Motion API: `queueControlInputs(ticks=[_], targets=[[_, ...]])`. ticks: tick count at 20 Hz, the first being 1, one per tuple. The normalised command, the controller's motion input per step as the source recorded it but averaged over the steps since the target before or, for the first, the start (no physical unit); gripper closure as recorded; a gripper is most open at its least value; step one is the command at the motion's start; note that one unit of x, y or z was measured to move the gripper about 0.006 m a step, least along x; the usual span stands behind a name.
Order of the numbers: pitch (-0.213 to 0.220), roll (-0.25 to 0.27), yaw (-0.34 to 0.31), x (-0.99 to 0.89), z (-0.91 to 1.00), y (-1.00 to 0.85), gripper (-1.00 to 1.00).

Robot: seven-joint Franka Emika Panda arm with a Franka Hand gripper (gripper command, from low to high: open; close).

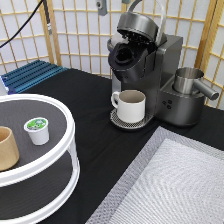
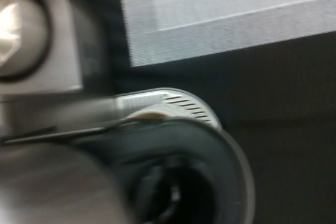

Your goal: Make coffee

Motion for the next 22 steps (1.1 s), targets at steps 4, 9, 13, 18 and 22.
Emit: queueControlInputs(ticks=[4,9,13,18,22], targets=[[-0.164,-0.148,-0.048,-0.73,-0.67,-0.62,-1.0],[-0.166,-0.139,-0.048,-0.82,-0.58,-0.53,-1.0],[-0.196,-0.068,-0.034,-0.78,-0.56,-0.53,-1.0],[-0.257,0.015,-0.039,-0.54,-0.4,-0.56,-1.0],[-0.228,0.006,-0.202,-0.22,-0.11,-0.37,-1.0]])
